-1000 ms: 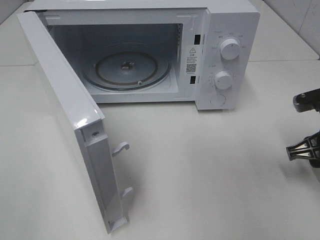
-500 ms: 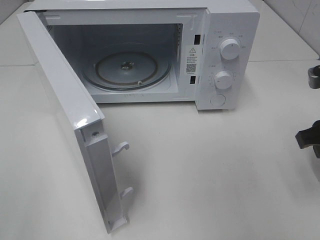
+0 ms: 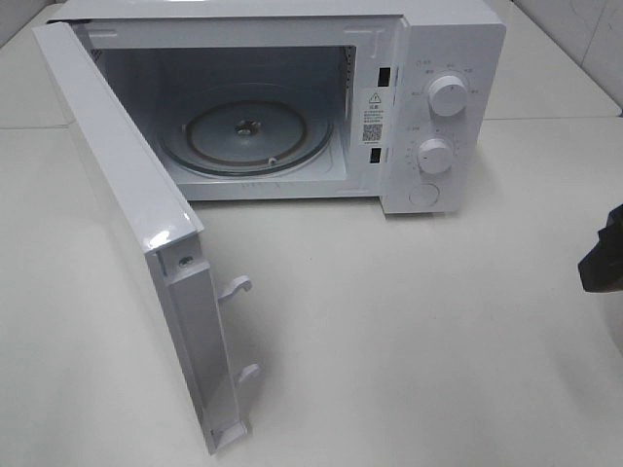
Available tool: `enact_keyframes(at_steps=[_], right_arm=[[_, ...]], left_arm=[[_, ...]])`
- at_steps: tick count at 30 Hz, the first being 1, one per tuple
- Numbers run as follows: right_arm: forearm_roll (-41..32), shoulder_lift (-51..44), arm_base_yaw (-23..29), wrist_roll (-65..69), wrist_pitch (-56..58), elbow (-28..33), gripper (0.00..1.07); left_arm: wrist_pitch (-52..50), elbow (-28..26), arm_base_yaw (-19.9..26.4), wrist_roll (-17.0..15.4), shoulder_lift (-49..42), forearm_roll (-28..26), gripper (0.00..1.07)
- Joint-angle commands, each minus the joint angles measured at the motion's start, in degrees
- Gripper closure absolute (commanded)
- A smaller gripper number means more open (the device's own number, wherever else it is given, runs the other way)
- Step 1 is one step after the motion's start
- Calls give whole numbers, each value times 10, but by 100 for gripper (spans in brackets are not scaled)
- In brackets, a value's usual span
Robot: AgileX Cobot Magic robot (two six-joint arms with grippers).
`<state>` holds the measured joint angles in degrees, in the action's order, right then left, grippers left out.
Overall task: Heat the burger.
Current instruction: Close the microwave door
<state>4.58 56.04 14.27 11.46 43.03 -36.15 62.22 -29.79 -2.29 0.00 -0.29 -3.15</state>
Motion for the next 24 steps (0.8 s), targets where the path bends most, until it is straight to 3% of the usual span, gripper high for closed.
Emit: enact_keyframes(at_steps=[1, 11, 16, 24], right_arm=[[-19, -34, -4, -15, 19, -2, 20], [-41, -178, -4, -40, 59, -1, 22], [-71, -301, -4, -64, 79, 48, 25], [-68, -374, -4, -101, 98, 68, 33]], left_arm=[[-8, 2, -3, 0, -3, -2, 6], [-8, 2, -3, 0, -3, -2, 6], [-8, 2, -3, 0, -3, -2, 6], [-8, 2, -3, 0, -3, -2, 6]])
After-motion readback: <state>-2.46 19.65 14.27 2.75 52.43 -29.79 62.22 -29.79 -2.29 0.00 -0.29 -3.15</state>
